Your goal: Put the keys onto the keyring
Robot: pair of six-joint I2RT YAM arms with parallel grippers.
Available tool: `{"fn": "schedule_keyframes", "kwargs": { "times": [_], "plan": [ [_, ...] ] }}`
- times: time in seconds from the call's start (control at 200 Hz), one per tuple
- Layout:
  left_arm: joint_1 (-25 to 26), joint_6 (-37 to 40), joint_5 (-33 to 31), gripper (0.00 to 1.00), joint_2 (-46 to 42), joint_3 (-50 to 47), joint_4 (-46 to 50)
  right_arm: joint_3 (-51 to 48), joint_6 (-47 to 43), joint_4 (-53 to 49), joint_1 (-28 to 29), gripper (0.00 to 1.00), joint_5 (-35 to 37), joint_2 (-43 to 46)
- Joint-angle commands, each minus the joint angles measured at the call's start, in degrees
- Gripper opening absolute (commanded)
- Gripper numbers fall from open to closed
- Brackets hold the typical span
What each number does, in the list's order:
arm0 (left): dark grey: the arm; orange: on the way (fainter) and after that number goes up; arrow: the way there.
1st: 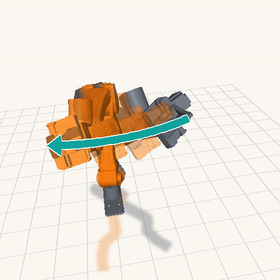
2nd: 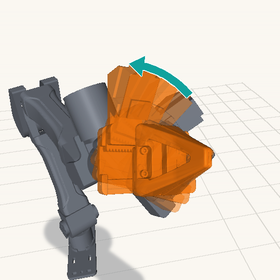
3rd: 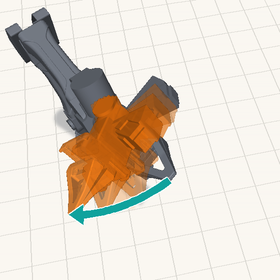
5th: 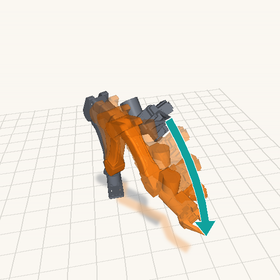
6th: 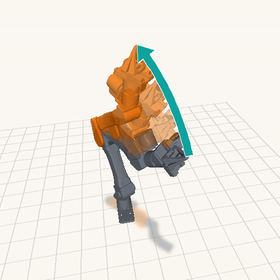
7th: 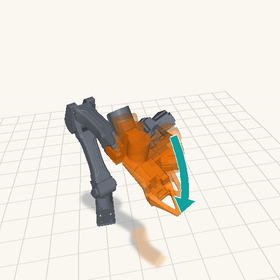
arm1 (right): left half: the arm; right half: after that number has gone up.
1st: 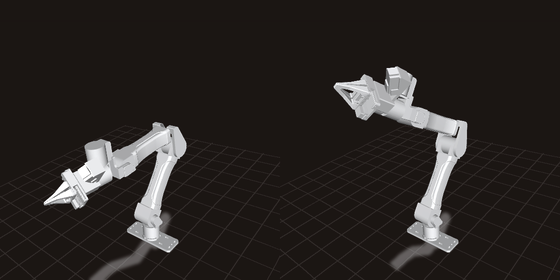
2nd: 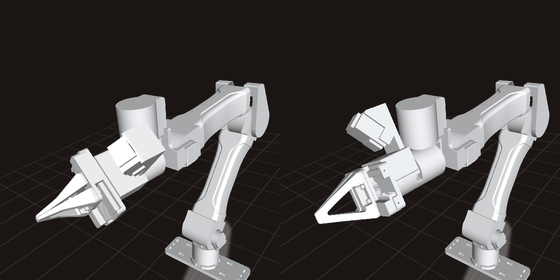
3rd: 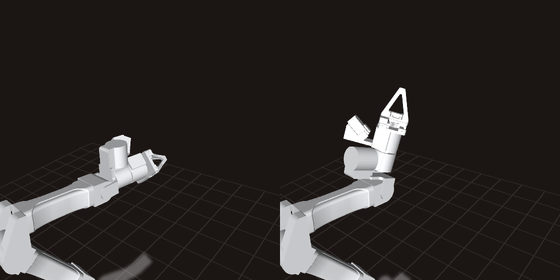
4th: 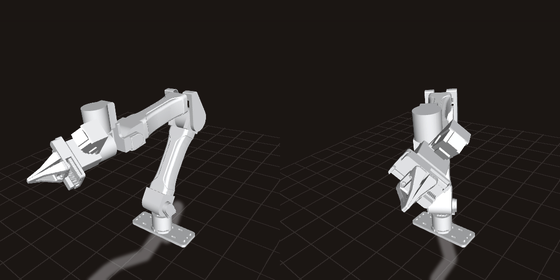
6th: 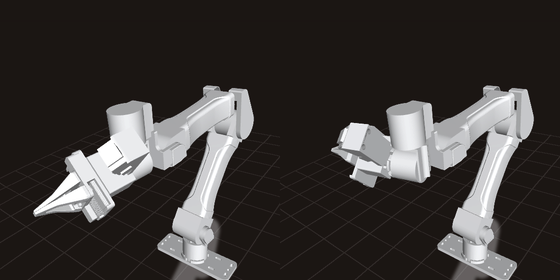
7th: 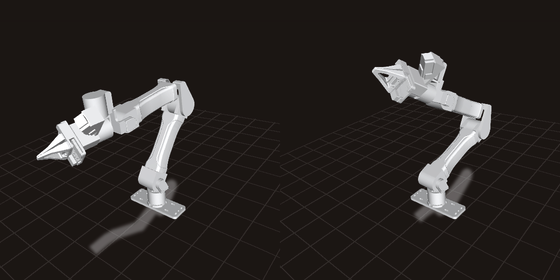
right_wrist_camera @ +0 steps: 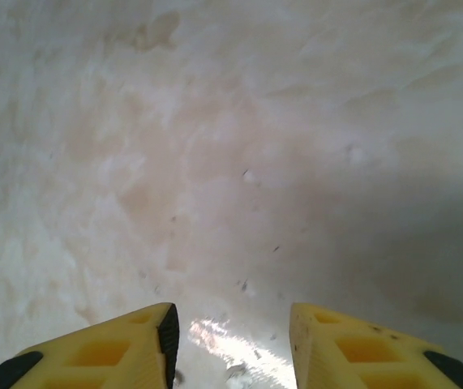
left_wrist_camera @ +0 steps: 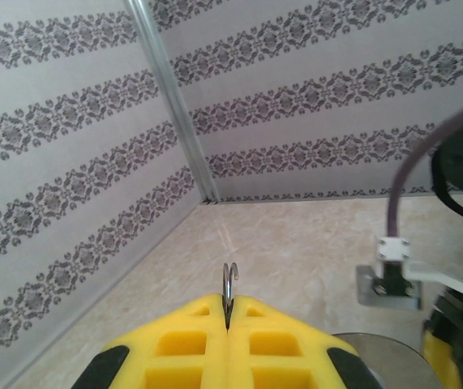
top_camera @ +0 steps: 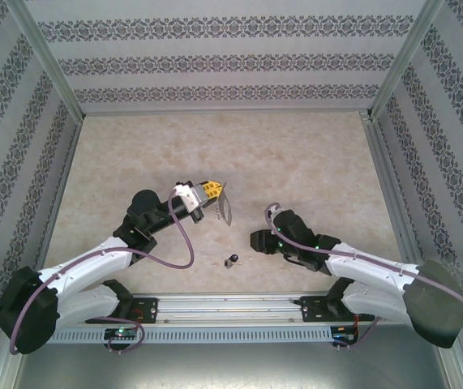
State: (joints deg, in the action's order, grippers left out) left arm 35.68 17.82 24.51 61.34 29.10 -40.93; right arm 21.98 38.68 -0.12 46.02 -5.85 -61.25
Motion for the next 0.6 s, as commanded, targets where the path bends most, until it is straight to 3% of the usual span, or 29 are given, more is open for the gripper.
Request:
{"fn": "schedule_keyframes", "kwargs": {
  "times": [0.0,0.29,0.595],
  "plan": [
    [0.88,-0.57,-4.66,0.00,-0.70,-0.74,-2.72,1.38,0.41,-2.51,4.22,0.40,2.13,-0.62],
    [0.79,1.39,-8.76,0.00,-2.11,-1.07,-1.06,5.02,8.43,-10.20,15.79,0.40,14.49,-2.08],
    [0.56,2.79,-13.47,0.00,-2.78,-0.80,-0.07,15.74,14.03,-17.28,25.88,0.35,23.83,-15.14]
  ]
}}
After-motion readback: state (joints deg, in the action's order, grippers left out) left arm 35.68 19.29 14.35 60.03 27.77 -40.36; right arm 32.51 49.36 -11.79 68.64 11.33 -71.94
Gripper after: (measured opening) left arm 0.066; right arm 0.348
